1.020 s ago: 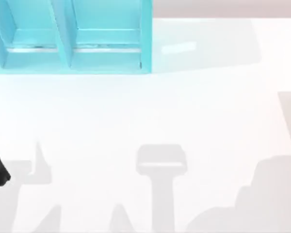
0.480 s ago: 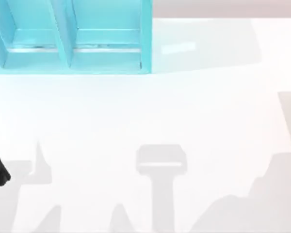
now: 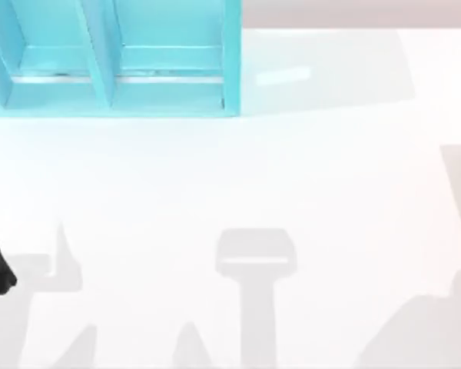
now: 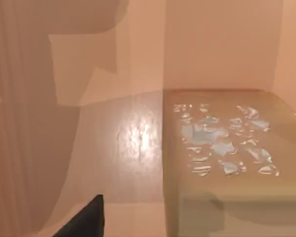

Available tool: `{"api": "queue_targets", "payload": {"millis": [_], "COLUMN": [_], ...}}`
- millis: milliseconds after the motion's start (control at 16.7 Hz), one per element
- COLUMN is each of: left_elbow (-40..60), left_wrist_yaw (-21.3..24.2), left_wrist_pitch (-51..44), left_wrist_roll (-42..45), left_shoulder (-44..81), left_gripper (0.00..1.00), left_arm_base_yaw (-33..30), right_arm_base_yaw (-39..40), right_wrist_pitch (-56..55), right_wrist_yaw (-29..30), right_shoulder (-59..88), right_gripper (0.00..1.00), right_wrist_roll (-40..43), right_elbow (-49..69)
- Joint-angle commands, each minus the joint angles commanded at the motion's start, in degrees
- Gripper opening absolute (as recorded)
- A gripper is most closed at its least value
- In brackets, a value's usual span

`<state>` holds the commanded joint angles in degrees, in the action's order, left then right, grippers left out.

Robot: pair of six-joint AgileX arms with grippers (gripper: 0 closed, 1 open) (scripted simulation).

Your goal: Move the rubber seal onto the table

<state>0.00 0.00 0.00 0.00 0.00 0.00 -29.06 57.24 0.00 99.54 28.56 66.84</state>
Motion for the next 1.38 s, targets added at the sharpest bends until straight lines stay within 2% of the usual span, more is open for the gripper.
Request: {"api": "queue_targets", "payload": {"millis": [240, 540, 1320, 1380], "left_elbow": [0.0, 0.0, 0.0, 0.0], "left_wrist_yaw": [0.0, 0.0, 0.0, 0.0], "left_wrist_pitch": [0.0, 0.0, 0.0, 0.0], "left_wrist_roll": [0.0, 0.0, 0.0, 0.0], "left_shoulder": [0.0, 0.0, 0.0, 0.0], "left_gripper": [1.0, 1.0, 1.0, 1.0], "left_arm_base_yaw": [0.0, 0.0, 0.0, 0.0], "right_arm_base_yaw": [0.0, -0.01, -0.01, -0.01], "right_wrist_pitch": [-7.41, -8.59, -8.59, -8.59], "right_wrist_yaw": [0.01, 0.01, 0.01, 0.01], "right_shoulder": [2.09, 2.46, 2.46, 2.46], "right_gripper": [1.0, 1.0, 0.02, 0.0], "right_wrist_roll": [-0.03, -0.03, -0.03, -0.03], "right_elbow": [-5.3, -6.14, -6.14, -6.14]}}
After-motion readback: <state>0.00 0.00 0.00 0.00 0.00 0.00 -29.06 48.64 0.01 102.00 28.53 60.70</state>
